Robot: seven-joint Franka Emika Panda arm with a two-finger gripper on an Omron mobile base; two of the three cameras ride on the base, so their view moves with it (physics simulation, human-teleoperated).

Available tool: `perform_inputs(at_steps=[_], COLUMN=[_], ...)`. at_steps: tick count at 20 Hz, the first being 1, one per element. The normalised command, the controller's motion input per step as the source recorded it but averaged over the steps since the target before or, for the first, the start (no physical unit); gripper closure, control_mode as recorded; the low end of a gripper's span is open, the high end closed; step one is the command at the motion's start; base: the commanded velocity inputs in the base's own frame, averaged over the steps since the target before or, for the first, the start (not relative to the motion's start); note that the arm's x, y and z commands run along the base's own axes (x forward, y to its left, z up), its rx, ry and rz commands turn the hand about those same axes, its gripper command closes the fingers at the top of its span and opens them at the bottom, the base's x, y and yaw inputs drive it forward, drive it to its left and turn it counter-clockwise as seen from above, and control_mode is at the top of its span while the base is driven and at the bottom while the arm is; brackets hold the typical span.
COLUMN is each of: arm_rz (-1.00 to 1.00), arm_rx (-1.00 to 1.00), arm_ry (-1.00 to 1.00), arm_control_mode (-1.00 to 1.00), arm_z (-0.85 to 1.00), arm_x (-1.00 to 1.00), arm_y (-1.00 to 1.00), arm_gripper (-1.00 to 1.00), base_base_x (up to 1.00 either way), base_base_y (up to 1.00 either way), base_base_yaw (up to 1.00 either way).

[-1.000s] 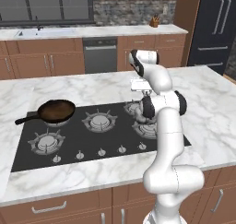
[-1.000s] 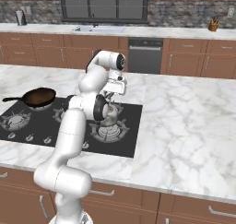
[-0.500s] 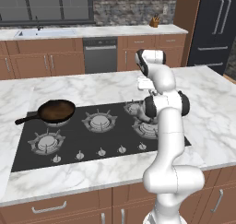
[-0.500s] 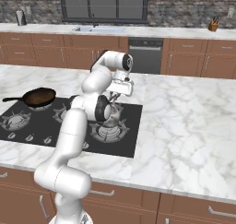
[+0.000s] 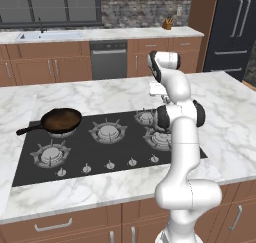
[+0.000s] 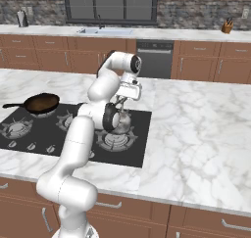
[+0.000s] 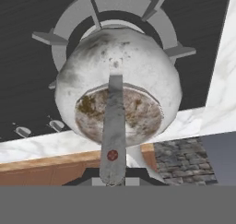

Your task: Pick the kettle from the counter and place it on a stove burner. Then turn the burner on.

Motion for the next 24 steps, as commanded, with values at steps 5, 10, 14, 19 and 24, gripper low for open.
perform_inputs(at_steps=[5,10,14,19,24], arm_rz=[0.0,0.0,0.0,0.0,0.0], arm_rx=[0.0,0.0,0.0,0.0,0.0], arm_ry=[0.0,0.0,0.01,0.0,0.0], arm_control_mode=[-1.0,-1.0,-1.0,-1.0,-1.0], arm_z=[-0.03,-0.09,-0.07,0.0,0.03], arm_x=[-0.02,-0.1,-0.04,0.0,0.0], arm_y=[0.0,0.0,0.0,0.0,0.0], arm_gripper=[1.0,1.0,1.0,-1.0,-1.0], base_base_x=[0.0,0.0,0.0,0.0,0.0], base_base_y=[0.0,0.0,0.0,0.0,0.0], base_base_yaw=[0.0,0.0,0.0,0.0,0.0])
